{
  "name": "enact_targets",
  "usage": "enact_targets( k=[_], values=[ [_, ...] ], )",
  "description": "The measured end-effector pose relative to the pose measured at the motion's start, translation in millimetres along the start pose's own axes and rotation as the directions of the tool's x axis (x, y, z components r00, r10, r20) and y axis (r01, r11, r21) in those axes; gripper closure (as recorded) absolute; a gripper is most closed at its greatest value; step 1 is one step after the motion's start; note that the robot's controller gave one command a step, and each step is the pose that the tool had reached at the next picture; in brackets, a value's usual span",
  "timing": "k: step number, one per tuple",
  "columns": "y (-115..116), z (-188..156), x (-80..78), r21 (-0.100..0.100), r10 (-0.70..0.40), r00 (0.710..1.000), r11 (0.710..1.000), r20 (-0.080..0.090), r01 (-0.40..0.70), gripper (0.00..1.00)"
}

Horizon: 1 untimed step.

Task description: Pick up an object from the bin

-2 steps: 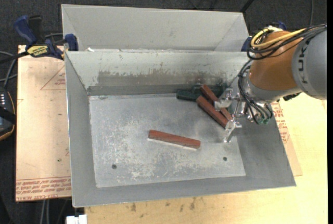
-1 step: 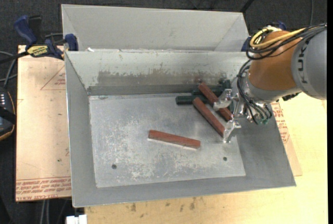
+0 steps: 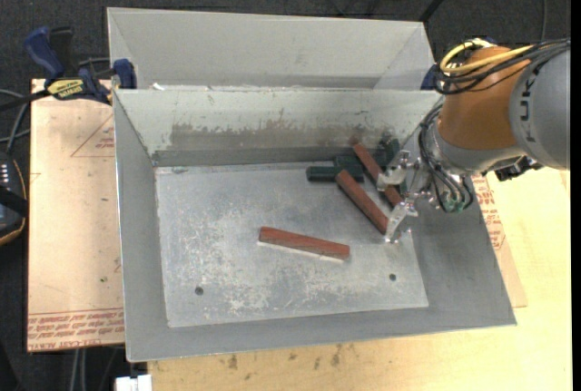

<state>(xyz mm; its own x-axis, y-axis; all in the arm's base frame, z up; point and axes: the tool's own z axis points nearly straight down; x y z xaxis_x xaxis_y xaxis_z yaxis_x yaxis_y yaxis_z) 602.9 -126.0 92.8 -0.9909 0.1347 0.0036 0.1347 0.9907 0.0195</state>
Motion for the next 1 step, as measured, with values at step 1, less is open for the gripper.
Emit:
enact_targets(
  k=[1],
  values=[
    [0.0,0.2,-0.1,0.003,-0.011,1.000,1.000,0.002,0.011,0.00]
  ],
)
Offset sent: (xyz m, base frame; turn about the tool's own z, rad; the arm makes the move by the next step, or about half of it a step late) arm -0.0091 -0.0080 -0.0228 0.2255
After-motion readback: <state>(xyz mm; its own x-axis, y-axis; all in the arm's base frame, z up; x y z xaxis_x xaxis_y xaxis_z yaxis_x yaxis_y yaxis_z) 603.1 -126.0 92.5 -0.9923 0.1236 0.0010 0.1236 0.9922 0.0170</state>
